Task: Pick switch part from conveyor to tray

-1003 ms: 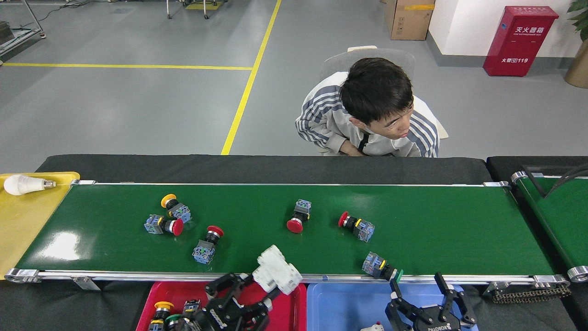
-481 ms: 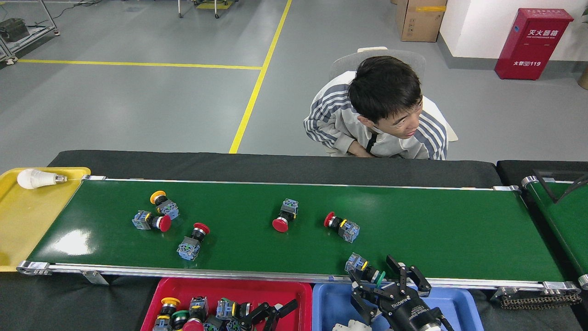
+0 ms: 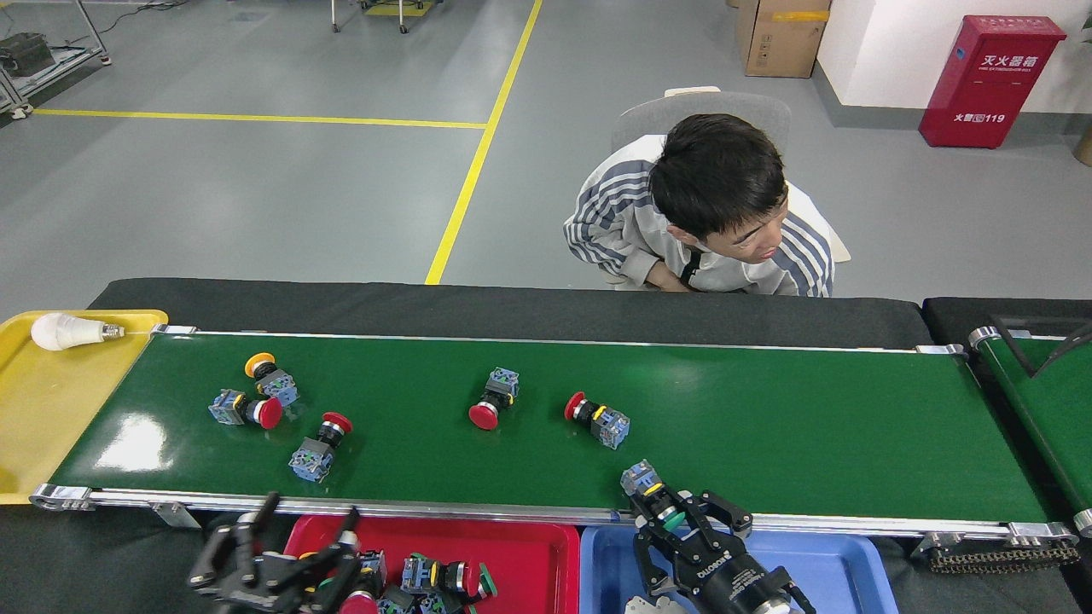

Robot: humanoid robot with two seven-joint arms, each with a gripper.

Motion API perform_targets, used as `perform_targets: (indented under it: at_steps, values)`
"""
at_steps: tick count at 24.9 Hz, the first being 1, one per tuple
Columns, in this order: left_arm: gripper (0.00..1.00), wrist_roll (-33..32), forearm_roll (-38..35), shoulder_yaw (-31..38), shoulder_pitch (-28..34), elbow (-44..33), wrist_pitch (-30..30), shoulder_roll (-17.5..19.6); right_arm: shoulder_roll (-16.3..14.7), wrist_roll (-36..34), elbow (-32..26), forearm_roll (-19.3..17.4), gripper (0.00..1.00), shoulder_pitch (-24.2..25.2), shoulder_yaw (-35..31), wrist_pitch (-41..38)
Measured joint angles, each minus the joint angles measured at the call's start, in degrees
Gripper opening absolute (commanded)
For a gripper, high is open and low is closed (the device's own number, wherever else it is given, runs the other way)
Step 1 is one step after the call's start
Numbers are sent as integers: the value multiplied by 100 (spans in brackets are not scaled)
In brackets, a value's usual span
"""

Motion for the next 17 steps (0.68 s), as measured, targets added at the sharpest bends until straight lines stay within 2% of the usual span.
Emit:
perform_targets:
  at_steps: [1,2,3,4,7,13,15,17]
  values:
    - [100,49,0,77,0,63,8,130,0,12,-89,3,15,-7,194,-82]
    - [100,83,0,106,-1,120,25,210,1,24,-163,6,50,-30,384,-200]
    - [100,99,0,116,-1,188,2,250,23,30,-202,6,90,-82,574,-310]
    - [100,104,0,117,-3,266,-34,276,114,34,-207,7,100,-134,732,-418]
    - [100,114,5,71,-145,496,-222,447,447,13,-124,8,100,-232,1015,-663]
    - [100,14,8,30,-882,1390,-634,873,463,7,-138,-78,100,-211,994,-867]
    - [100,-17,9,26,-1026,1666,-660,1039,464,5,-357,-262,99,-94,671,-860]
    - [100,-30,9,28,-1152,1974,-681,1166,470,-5,-570,-372,99,235,-37,-637]
